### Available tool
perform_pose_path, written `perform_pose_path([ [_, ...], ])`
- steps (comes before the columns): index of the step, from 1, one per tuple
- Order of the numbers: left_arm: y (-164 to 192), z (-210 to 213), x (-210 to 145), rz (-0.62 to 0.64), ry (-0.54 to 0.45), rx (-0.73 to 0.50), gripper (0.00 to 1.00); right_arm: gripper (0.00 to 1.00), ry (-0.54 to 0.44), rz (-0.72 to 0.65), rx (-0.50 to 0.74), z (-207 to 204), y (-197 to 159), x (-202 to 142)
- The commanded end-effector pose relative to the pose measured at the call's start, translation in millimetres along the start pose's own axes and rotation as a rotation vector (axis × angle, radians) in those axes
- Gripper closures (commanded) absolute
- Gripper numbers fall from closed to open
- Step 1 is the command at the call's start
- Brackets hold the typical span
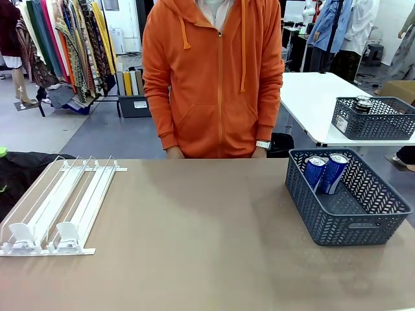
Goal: Retrieve and store the cans from the dispenser.
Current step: Pick up one can from the Automatic Can Dispenser and place it in the middle of the table.
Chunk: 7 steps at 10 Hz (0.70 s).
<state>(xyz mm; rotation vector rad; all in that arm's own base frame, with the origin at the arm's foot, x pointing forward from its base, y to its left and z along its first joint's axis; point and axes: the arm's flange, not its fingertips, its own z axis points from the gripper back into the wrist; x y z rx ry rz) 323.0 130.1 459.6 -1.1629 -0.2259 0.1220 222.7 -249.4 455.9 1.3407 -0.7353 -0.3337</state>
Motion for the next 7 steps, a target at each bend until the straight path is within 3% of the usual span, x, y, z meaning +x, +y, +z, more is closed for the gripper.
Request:
perform_pose_path([
  [1, 0.6, 0.0, -1.5, -0.018, -0.001, -0.012, 0.0, 0.0, -0.007, 0.015, 0.011, -0.9, 1.3, 1.5],
  [7, 0.6, 0.0, -1.5, -0.018, -0.001, -0.012, 0.0, 0.0, -0.007, 0.015, 0.011, -0.9, 1.3, 1.5],
])
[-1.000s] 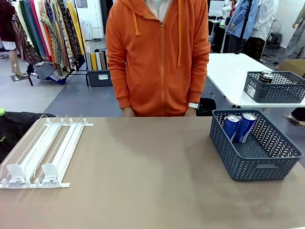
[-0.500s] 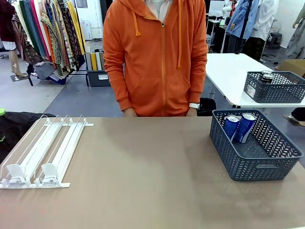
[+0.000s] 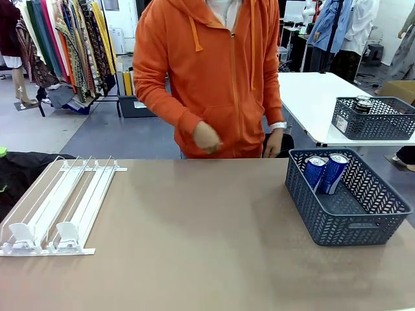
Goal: Retrieve and store the cans from the dispenser.
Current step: Pick up one can from the Automatic Can Dispenser and place it in the middle of the table.
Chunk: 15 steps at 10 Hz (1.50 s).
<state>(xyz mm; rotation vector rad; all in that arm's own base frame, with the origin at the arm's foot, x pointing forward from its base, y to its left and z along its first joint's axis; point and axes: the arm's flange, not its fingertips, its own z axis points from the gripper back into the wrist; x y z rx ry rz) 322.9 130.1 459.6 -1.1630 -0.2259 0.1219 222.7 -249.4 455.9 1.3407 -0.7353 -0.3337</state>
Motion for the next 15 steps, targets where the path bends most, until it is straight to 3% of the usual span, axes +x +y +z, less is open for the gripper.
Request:
perform_pose_path([
  [1, 0.6, 0.0, -1.5, -0.018, -0.001, -0.012, 0.0, 0.0, -0.007, 0.015, 0.011, -0.9, 1.3, 1.5],
  [15, 0.6, 0.0, -1.5, -0.018, -0.001, -0.012, 0.0, 0.0, -0.007, 0.015, 0.011, -0.9, 1.3, 1.5],
])
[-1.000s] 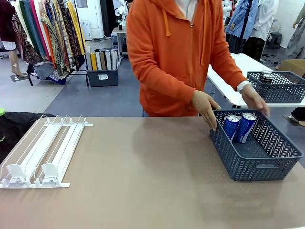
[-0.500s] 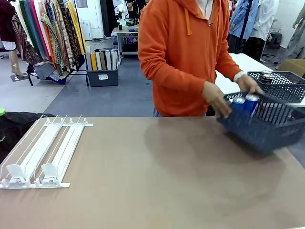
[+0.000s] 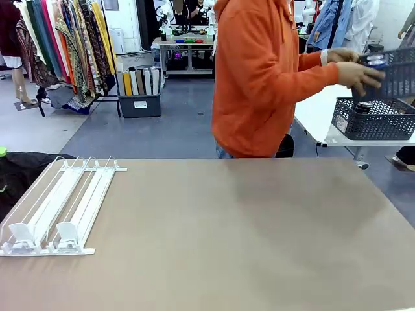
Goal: Retrieve and store the cans from the dispenser.
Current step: Pick up one can from the Automatic Can Dispenser and place it in the middle of the table.
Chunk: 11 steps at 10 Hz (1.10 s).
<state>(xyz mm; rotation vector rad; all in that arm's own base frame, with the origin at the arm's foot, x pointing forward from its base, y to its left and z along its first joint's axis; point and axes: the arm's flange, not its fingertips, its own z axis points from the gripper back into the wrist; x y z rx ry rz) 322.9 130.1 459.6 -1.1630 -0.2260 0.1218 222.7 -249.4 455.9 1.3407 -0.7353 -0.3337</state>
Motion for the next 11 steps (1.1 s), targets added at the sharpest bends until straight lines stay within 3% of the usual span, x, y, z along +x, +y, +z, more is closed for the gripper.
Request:
perform_pose_path([
  [1, 0.6, 0.0, -1.4, -0.018, -0.001, -0.012, 0.0, 0.0, -0.007, 0.015, 0.011, -0.9, 1.3, 1.5],
  [11, 0.6, 0.0, -1.4, -0.018, -0.001, -0.012, 0.0, 0.0, -0.007, 0.015, 0.011, -0.9, 1.3, 1.5],
])
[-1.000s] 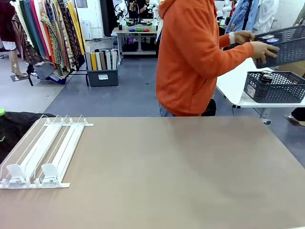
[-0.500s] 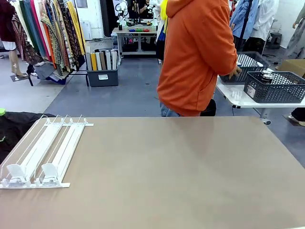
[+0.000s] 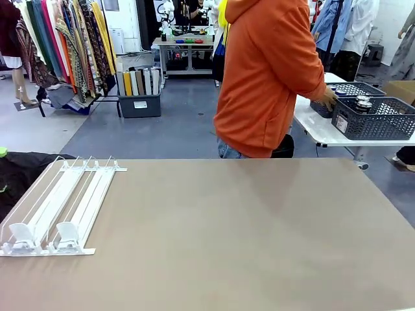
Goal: Retrieve and store the cans from the dispenser.
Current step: Pick up one can from the Automatic Can Dispenser and place it in the middle of the table.
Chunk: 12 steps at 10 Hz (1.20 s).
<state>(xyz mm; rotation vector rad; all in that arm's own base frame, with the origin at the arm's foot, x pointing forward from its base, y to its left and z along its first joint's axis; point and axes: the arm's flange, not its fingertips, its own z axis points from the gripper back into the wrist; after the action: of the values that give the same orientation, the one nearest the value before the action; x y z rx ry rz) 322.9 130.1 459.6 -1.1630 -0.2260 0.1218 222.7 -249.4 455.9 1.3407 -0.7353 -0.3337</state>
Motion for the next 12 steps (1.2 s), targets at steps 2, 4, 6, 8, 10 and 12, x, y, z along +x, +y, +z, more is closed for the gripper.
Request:
perform_pose_path([
  [2, 0.6, 0.0, -1.4, -0.018, -0.001, -0.012, 0.0, 0.0, -0.007, 0.015, 0.011, -0.9, 1.3, 1.5],
  [4, 0.6, 0.0, -1.4, -0.018, -0.001, -0.012, 0.0, 0.0, -0.007, 0.015, 0.011, -0.9, 1.3, 1.5],
  [6, 0.6, 0.0, -1.4, -0.018, -0.001, -0.012, 0.0, 0.0, -0.007, 0.015, 0.011, -0.9, 1.3, 1.5],
  [8, 0.6, 0.0, -1.4, -0.018, -0.001, -0.012, 0.0, 0.0, -0.007, 0.015, 0.011, -0.9, 1.3, 1.5],
  [10, 0.6, 0.0, -1.4, -0.018, -0.001, -0.012, 0.0, 0.0, -0.007, 0.015, 0.011, -0.9, 1.3, 1.5],
  [12, 0.6, 0.0, -1.4, -0.018, -0.001, -0.012, 0.0, 0.0, -0.007, 0.015, 0.011, -0.9, 1.3, 1.5],
])
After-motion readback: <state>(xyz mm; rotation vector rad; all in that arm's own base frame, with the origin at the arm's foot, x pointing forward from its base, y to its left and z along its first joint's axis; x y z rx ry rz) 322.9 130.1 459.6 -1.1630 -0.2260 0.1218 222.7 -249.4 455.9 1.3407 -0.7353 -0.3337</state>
